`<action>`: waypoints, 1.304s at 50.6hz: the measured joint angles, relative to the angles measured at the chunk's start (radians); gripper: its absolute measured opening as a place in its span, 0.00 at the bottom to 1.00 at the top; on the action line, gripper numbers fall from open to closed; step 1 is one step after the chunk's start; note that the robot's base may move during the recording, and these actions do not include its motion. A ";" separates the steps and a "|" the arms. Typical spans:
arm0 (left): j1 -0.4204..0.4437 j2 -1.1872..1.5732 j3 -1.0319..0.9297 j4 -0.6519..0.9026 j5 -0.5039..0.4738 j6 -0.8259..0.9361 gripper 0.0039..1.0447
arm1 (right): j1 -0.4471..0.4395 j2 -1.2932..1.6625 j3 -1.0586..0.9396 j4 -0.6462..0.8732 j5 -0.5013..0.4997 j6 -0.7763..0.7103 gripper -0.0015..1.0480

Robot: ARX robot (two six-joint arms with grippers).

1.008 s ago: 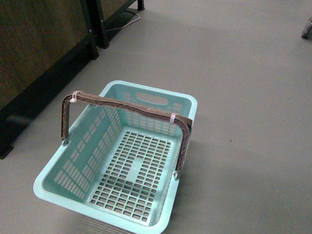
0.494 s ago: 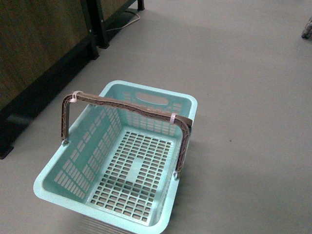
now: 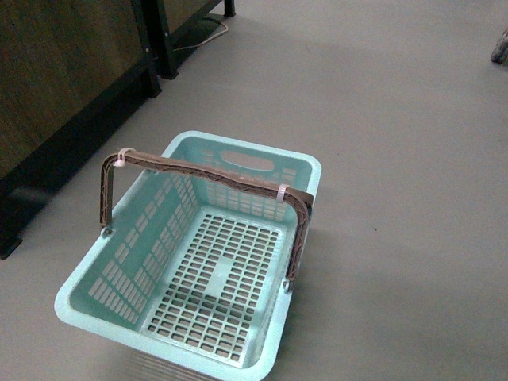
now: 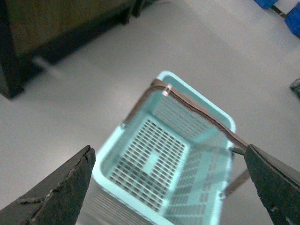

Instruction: Pick mango and avocado into basket

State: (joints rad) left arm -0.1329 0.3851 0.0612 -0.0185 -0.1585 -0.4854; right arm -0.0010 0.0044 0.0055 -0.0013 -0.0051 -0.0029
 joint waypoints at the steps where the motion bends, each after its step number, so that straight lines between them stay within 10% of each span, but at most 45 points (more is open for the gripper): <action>1: -0.014 0.055 0.005 0.034 0.003 -0.061 0.93 | 0.000 0.000 0.000 0.000 0.000 0.000 0.93; 26: -0.214 1.484 0.389 0.929 -0.027 -0.701 0.93 | 0.000 0.000 0.000 0.000 0.000 0.000 0.93; 66: -0.290 2.131 1.032 1.118 0.064 -0.956 0.93 | 0.000 0.000 0.000 0.000 0.000 0.000 0.93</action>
State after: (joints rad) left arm -0.4225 2.5156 1.0927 1.0992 -0.0948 -1.4418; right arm -0.0010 0.0044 0.0055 -0.0013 -0.0048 -0.0029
